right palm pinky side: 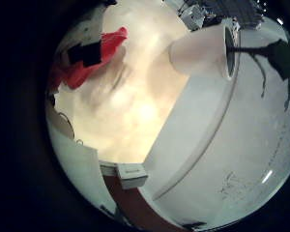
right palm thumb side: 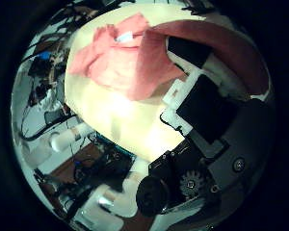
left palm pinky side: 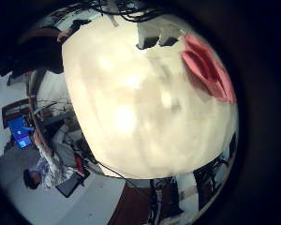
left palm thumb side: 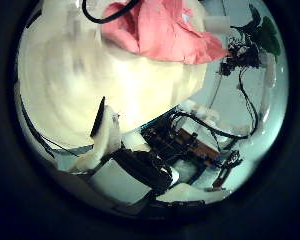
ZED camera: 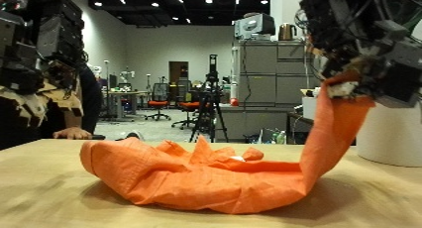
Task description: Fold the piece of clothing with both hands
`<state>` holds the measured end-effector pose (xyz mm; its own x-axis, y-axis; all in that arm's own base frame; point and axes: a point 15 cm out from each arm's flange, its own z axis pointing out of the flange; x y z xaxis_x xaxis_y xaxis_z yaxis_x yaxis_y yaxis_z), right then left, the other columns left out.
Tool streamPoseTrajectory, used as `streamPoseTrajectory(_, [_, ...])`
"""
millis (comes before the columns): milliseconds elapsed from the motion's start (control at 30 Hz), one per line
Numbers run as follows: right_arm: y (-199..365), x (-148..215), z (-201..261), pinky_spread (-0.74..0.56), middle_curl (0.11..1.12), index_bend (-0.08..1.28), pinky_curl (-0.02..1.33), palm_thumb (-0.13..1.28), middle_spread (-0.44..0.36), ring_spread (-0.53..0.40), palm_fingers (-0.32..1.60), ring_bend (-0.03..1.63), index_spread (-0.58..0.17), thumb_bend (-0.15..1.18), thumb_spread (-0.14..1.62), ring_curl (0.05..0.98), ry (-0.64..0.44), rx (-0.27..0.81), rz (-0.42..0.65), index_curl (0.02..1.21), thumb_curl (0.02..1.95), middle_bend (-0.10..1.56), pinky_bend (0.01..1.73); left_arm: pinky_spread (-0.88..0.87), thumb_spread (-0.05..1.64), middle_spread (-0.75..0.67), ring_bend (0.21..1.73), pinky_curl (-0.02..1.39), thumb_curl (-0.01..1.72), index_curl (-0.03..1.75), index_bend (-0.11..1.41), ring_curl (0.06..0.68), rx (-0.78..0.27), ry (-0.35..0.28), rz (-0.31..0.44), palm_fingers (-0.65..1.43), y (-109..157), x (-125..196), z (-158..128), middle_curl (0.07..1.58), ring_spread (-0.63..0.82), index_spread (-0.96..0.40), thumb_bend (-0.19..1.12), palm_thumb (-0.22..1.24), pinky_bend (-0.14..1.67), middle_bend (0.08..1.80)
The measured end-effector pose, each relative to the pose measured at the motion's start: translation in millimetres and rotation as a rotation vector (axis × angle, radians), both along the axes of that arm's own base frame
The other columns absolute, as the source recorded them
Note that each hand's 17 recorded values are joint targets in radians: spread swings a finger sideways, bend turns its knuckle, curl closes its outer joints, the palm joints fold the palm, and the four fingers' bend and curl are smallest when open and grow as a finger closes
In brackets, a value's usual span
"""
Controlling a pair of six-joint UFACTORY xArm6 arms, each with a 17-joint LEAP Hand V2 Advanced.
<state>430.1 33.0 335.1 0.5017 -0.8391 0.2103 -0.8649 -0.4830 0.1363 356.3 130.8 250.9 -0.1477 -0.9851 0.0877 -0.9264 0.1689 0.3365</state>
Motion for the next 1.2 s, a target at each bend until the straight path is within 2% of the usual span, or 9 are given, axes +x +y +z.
streamPoseTrajectory(333, [137,12,19,-0.28,0.77,1.05,0.74,1.16,-0.120,-0.204,1.11,1.34,-0.246,0.00,1.16,0.690,-0.065,0.004,0.245,0.84,0.72,1.28,1.24,0.53,1.19,0.36,0.42,0.32,0.36,0.20,0.13,0.224,-0.017,-0.005,0.041,-0.06,17,-26,-6,0.28,0.59,0.12,-0.02,0.58,0.35,0.18])
streamPoseTrajectory(467, [188,6,9,-0.28,0.78,1.05,0.75,1.16,-0.120,-0.206,1.11,1.34,-0.246,0.00,1.17,0.696,-0.056,0.000,0.328,0.84,0.74,1.28,1.23,0.53,1.19,0.36,0.42,0.32,0.36,0.19,0.13,0.224,-0.017,-0.006,0.043,-0.06,16,-33,-6,0.28,0.59,0.12,-0.02,0.58,0.35,0.18])
streamPoseTrajectory(700, [250,14,-9,-0.27,0.78,1.04,0.76,1.16,-0.120,-0.207,1.10,1.34,-0.246,0.00,1.18,0.702,-0.051,0.000,0.398,0.85,0.76,1.29,1.23,0.53,1.19,0.36,0.42,0.32,0.36,0.20,0.13,0.224,-0.022,-0.027,0.050,-0.06,12,-35,1,0.28,0.59,0.12,-0.02,0.58,0.35,0.18])
streamPoseTrajectory(1000, [318,23,-53,-0.27,0.78,1.04,0.78,1.14,-0.122,-0.207,1.10,1.34,-0.250,-0.01,1.20,0.708,-0.055,0.019,0.482,0.85,0.79,1.28,1.21,0.53,1.19,0.36,0.42,0.32,0.36,0.20,0.13,0.224,-0.036,-0.012,0.082,-0.06,20,-55,-8,0.28,0.58,0.12,-0.02,0.58,0.35,0.18])
streamPoseTrajectory(1067, [330,24,-69,-0.28,0.78,1.04,0.78,1.12,-0.122,-0.210,1.10,1.33,-0.250,-0.01,1.20,0.707,-0.054,0.020,0.499,0.85,0.79,1.27,1.21,0.53,1.19,0.36,0.42,0.32,0.36,0.20,0.13,0.224,-0.034,-0.009,0.087,-0.06,21,-59,-9,0.28,0.58,0.12,-0.02,0.58,0.35,0.18])
streamPoseTrajectory(1200, [345,30,-87,-0.34,0.77,0.94,0.75,0.94,-0.138,-0.222,1.02,1.31,-0.275,-0.04,1.26,0.683,-0.068,0.037,0.514,0.85,0.72,1.23,1.16,0.53,1.19,0.36,0.42,0.32,0.36,0.20,0.13,0.223,-0.030,-0.015,0.095,-0.06,24,-62,-7,0.28,0.58,0.12,-0.02,0.58,0.34,0.19])
